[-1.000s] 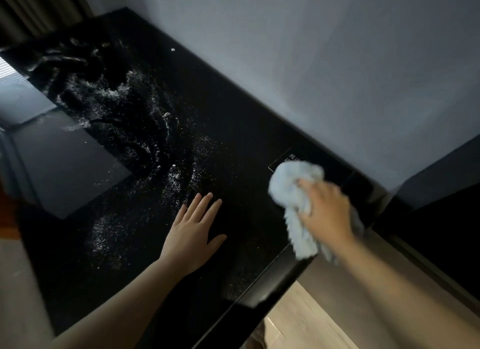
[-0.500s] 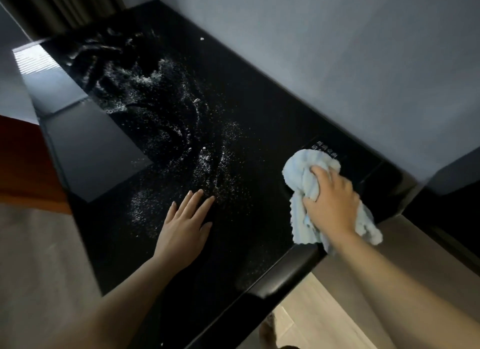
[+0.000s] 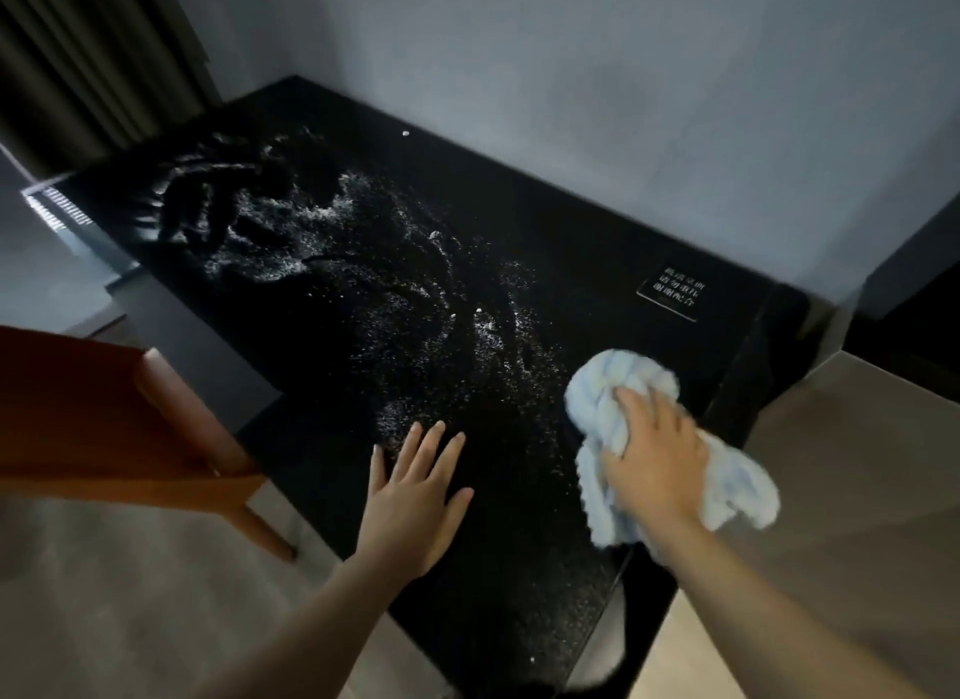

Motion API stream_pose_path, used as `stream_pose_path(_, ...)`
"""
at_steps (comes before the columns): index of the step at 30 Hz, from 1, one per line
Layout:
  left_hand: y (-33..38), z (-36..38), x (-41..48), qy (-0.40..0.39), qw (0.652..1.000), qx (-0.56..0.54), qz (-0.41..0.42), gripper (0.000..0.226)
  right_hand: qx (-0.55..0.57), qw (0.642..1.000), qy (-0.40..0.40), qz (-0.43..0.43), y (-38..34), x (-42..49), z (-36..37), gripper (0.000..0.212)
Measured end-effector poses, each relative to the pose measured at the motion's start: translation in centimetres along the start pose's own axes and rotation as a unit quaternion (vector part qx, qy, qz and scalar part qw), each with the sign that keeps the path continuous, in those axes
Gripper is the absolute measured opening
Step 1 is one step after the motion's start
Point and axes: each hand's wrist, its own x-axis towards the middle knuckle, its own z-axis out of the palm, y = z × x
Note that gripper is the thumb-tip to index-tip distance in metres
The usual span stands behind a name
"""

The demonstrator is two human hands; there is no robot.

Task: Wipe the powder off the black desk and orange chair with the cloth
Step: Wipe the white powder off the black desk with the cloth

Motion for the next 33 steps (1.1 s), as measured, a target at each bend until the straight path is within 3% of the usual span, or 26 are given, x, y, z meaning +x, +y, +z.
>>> stream_pose_path(4, -0.9, 0.1, -0.3, -0.055, 0.998, -0.015, 0.012, 0.063, 0.039, 0.974, -0.087, -0.205, -3.7, -8.9, 0.5, 0.06)
stream_pose_path(6, -1.2, 0.1, -0.3, -0.066, 0.997, -0.009, 0.026, 0.063, 0.004, 0.964, -0.065, -0.259, -2.5, -7.4, 0.0, 0.055)
stream_pose_path(7, -1.3, 0.1, -0.2, -0.067, 0.997, -0.007, 0.031, 0.064, -0.012, 0.969, -0.049, -0.24, -1.7, -5.7, -0.1, 0.053)
stream_pose_path(10, -1.6, 0.2, -0.2, -0.07, 0.997, -0.007, 0.039, 0.064, -0.004, 0.999, -0.025, -0.039, -1.0, -2.2, -0.4, 0.054)
stream_pose_path(11, -1.6, 0.2, -0.3, -0.066, 0.997, -0.006, 0.04, 0.064, 0.003, 1.0, -0.014, -0.009, -1.6, -2.3, -0.2, 0.055)
stream_pose_path(13, -1.6, 0.4, -0.4, -0.061, 0.997, -0.005, 0.04, 0.064, -0.012, 0.998, -0.045, -0.04, -3.4, -5.0, 0.7, 0.06)
stream_pose_path(16, -1.5, 0.4, -0.4, -0.052, 0.998, 0.004, 0.037, 0.062, 0.024, 0.978, -0.093, -0.185, -4.7, -9.4, 0.9, 0.066)
stream_pose_path(18, -1.7, 0.2, -0.2, -0.053, 0.997, 0.013, 0.051, 0.062, 0.006, 0.972, -0.099, -0.213, -3.7, -8.3, 0.8, 0.064)
stream_pose_path(22, -3.2, -0.6, 1.3, -0.056, 0.991, 0.037, 0.114, 0.062, -0.006, 1.0, 0.008, 0.0, -2.2, -4.1, 0.7, 0.053)
stream_pose_path(24, -4.1, -0.9, 2.5, -0.055, 0.986, 0.053, 0.147, 0.064, -0.031, 0.998, 0.023, 0.053, -3.9, -4.0, 0.5, 0.05)
stream_pose_path(26, -5.1, -1.4, 3.7, -0.051, 0.98, 0.067, 0.179, 0.065, -0.024, 0.997, 0.025, 0.069, -7.0, -5.5, 1.3, 0.05)
stream_pose_path(31, -8.2, -2.8, 6.6, -0.076, 0.957, 0.105, 0.26, 0.066, -0.038, 0.999, 0.025, 0.003, -12.2, -8.4, 2.3, 0.055)
stream_pose_path(33, -9.3, -3.5, 7.6, -0.075, 0.95, 0.115, 0.28, 0.067, -0.065, 0.992, 0.046, 0.101, -11.0, -8.1, 1.2, 0.052)
